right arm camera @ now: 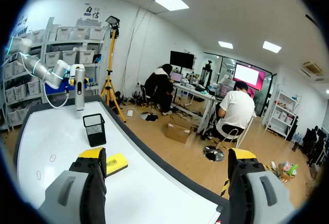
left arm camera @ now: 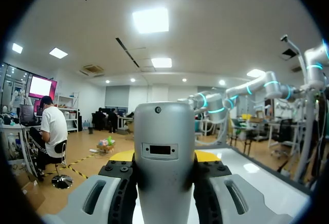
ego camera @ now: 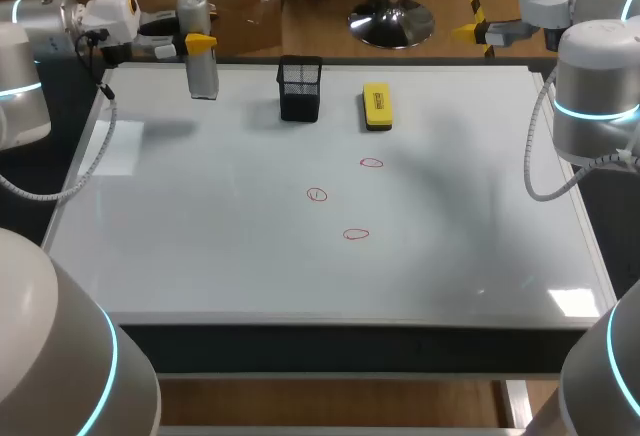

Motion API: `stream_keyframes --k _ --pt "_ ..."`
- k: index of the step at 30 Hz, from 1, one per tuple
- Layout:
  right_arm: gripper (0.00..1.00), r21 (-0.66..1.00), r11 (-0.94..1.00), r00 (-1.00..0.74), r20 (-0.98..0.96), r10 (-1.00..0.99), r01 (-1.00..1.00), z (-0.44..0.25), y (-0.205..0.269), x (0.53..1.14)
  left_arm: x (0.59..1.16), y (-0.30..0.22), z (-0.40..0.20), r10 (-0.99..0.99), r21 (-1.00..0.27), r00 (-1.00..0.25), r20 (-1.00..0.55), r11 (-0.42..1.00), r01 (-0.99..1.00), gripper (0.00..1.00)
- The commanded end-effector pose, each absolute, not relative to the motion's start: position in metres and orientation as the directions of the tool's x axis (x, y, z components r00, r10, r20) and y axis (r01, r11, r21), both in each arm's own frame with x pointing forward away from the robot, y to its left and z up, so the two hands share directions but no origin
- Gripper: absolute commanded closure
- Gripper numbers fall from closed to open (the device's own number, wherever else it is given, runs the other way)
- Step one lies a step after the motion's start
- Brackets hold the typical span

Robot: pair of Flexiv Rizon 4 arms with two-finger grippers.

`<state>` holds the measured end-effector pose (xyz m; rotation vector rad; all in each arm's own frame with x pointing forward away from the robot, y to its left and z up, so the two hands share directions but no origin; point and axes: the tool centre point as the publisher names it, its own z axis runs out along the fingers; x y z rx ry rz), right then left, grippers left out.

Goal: Pick up the inspection probe, press it on each red-marked spot on the whiteboard one by one, put down the probe, pick up the eraser, and wipe off all the red marks.

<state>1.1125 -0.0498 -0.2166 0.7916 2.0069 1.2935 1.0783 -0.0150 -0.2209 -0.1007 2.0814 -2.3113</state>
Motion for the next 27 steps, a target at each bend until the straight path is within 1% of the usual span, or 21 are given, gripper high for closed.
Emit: stream_keyframes --k 1,6,11,13,15,20,22,25,27 --pt "0.00 0.927 0.342 -0.632 -0.174 0.755 0.154 -0.217 -0.050 1.113 1.079 -0.015 -0.220 -0.062 -0.994 -0.998 0.029 -0.105 -0.022 1.00" --pt "0.00 0.927 0.342 -0.632 -0.174 0.755 0.154 -0.217 -0.050 1.113 1.079 -0.015 -0.220 -0.062 -0.994 -0.998 0.029 -0.105 -0.022 1.00" --pt "0.00 0.810 0.551 -0.830 -0.157 0.535 0.201 -0.229 -0.042 1.121 1.079 -0.015 -0.220 -0.062 -0.994 -0.998 0.029 -0.105 -0.022 1.00" --pt "0.00 0.760 0.619 -0.882 -0.138 0.451 0.197 -0.233 -0.038 1.122 1.079 -0.015 -0.220 -0.062 -0.994 -0.998 0.029 -0.105 -0.022 1.00" --pt "0.00 0.686 0.704 -0.930 -0.113 0.351 0.182 -0.239 -0.035 1.121 1.079 -0.015 -0.220 -0.062 -0.994 -0.998 0.029 -0.105 -0.022 1.00" --pt "0.00 0.507 0.856 -0.987 -0.053 0.149 0.102 -0.248 -0.024 1.118 1.079 -0.015 -0.220 -0.062 -0.994 -0.998 0.029 -0.105 -0.022 1.00" --pt "0.00 0.434 0.900 -0.998 -0.019 0.058 0.044 -0.252 -0.019 1.118 1.079 -0.015 -0.220 -0.062 -0.994 -0.998 0.029 -0.105 -0.022 1.00" --pt "0.00 0.242 0.967 -0.996 0.020 -0.085 -0.078 -0.260 -0.012 1.119 1.079 -0.015 -0.220 -0.062 -0.994 -0.998 0.029 -0.105 -0.022 1.00" --pt "0.00 0.167 0.977 -0.988 0.065 -0.143 -0.131 -0.265 -0.007 1.121 1.079 -0.015 -0.220 -0.062 -0.994 -0.998 0.029 -0.105 -0.022 1.00"
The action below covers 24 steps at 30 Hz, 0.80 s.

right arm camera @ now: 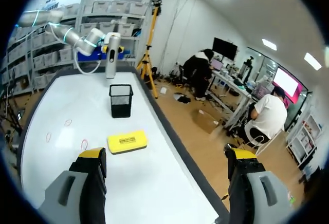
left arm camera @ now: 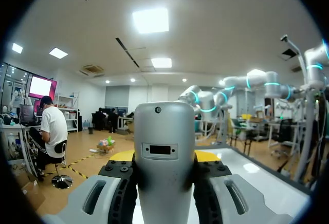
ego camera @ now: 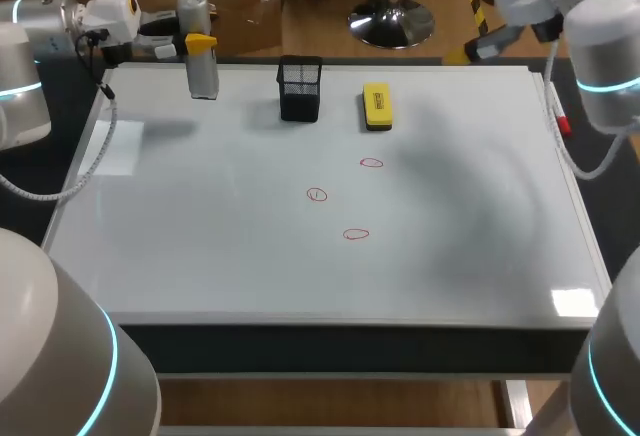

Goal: Pick up the inspection probe, press it on each red-marked spot on the whiteboard one by one, put down the probe, pick up the eraser, and wipe off all the red marks.

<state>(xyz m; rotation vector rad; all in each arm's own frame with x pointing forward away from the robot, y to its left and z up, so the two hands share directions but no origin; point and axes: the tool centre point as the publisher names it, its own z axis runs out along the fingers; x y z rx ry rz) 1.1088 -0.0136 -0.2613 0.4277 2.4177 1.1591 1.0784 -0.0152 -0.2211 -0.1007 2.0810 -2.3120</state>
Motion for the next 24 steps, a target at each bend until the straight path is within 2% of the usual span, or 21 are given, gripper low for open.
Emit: stream_keyframes --k 1,11,24 --pt "0.00 0.144 0.978 -0.985 0.071 -0.160 -0.148 -0.266 -0.006 1.121 1.079 -0.015 -0.220 -0.062 -0.994 -0.998 0.029 -0.105 -0.022 1.00" --pt "0.00 -0.057 0.932 -0.918 0.202 -0.341 -0.359 -0.277 0.019 1.123 1.079 -0.015 -0.220 -0.062 -0.994 -0.998 0.029 -0.105 -0.022 1.00" --pt "0.00 -0.032 0.948 -0.927 0.226 -0.301 -0.316 -0.283 0.018 1.122 1.079 -0.015 -0.220 -0.062 -0.994 -0.998 0.029 -0.105 -0.022 1.00"
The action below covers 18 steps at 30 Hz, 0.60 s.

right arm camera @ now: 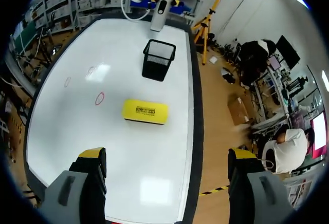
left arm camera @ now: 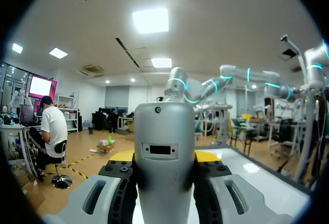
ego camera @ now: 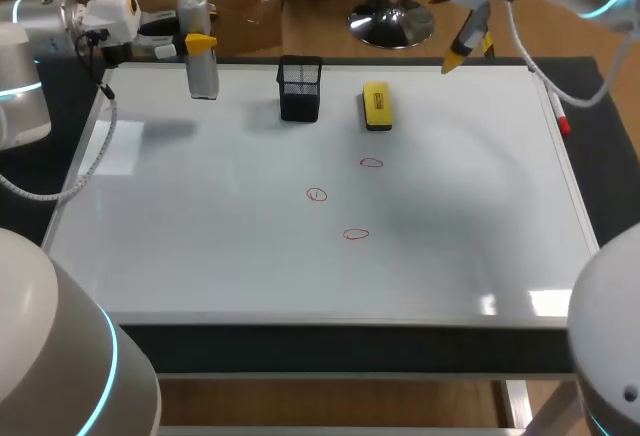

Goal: Pick up the inspection probe, press it on each red-marked spot on the whiteboard one by one, put down the probe, pick up the eraser, and wipe off all the red marks.

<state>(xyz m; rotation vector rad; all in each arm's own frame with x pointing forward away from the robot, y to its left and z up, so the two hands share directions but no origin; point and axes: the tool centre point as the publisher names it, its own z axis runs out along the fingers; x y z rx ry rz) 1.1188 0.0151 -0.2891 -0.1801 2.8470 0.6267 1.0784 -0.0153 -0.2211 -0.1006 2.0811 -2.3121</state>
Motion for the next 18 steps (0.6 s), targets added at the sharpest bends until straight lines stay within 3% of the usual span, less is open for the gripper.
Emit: stream_keyframes --k 1,12,18 --pt "0.00 -0.032 0.948 -0.927 0.226 -0.301 -0.316 -0.283 0.018 1.122 1.079 -0.015 -0.220 -0.062 -0.994 -0.998 0.029 -0.105 -0.022 1.00" --pt "0.00 -0.032 0.948 -0.927 0.226 -0.301 -0.316 -0.283 0.018 1.122 1.079 -0.015 -0.220 -0.062 -0.994 -0.998 0.029 -0.105 -0.022 1.00" --pt "0.00 -0.007 0.895 -0.870 0.238 -0.432 -0.446 -0.296 0.033 1.121 1.079 -0.015 -0.220 -0.062 -0.994 -0.998 0.029 -0.105 -0.022 1.00"
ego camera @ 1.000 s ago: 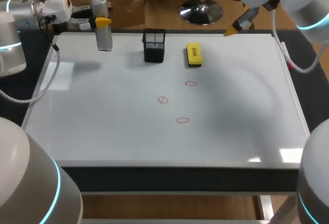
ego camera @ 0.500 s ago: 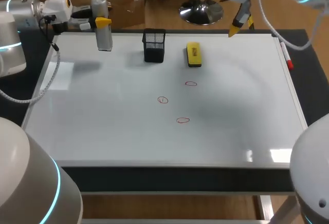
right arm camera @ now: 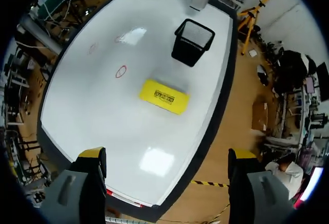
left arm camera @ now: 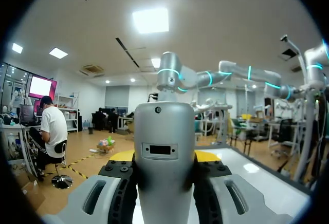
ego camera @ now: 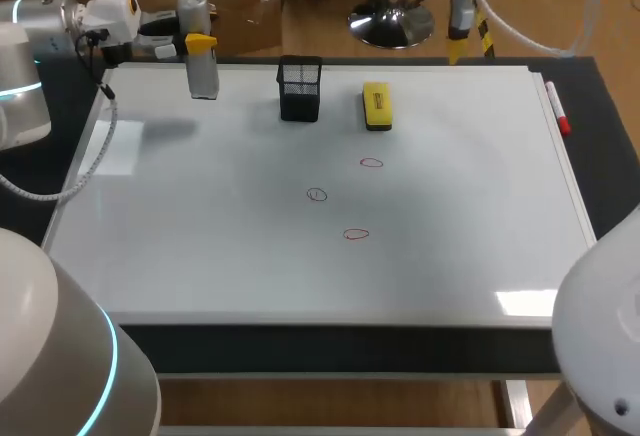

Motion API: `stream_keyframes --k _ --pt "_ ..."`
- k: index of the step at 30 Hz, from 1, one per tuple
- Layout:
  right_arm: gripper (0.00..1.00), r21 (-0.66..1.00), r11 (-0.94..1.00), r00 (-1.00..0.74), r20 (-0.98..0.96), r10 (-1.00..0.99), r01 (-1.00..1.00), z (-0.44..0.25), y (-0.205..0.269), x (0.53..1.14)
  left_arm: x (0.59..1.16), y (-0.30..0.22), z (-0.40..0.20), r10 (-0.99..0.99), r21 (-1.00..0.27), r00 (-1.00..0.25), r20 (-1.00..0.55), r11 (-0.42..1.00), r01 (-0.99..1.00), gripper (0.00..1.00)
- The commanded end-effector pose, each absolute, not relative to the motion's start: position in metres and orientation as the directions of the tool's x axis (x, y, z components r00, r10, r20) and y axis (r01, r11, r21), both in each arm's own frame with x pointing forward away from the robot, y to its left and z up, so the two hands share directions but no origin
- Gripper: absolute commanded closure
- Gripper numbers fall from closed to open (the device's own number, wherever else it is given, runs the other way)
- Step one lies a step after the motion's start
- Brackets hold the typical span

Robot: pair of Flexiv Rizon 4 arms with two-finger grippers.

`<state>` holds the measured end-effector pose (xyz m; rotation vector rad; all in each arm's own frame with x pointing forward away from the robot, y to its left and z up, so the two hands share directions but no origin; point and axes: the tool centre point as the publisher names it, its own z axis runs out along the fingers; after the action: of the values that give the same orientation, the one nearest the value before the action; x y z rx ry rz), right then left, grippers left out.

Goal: Pick up the inspection probe, press it on each red-marked spot on the whiteboard one by one, put down the probe, pick up the eraser, and wipe off all the red marks.

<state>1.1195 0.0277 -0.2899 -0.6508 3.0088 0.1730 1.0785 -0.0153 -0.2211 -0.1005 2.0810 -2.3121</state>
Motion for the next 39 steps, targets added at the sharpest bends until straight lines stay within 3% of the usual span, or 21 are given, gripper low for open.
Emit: stream_keyframes --k 1,20,27,39 --pt "0.00 0.000 0.889 -0.864 0.238 -0.444 -0.457 -0.298 0.034 1.119 1.079 -0.015 -0.220 -0.062 -0.994 -0.998 0.029 -0.105 -0.022 1.00" --pt "0.00 0.074 0.538 -0.528 0.117 -0.841 -0.840 -0.333 0.043 1.099 1.079 -0.015 -0.220 -0.062 -0.994 -0.998 0.029 -0.105 -0.022 1.00" --pt "0.00 0.077 0.380 -0.380 0.016 -0.925 -0.922 -0.343 0.052 1.092 1.079 -0.015 -0.220 -0.062 -0.994 -0.998 0.029 -0.105 -0.022 1.00" --pt "0.00 0.072 0.178 -0.175 0.038 -0.984 -0.981 -0.368 0.079 1.086 1.079 -0.015 -0.220 -0.062 -0.994 -0.998 0.029 -0.105 -0.022 1.00"
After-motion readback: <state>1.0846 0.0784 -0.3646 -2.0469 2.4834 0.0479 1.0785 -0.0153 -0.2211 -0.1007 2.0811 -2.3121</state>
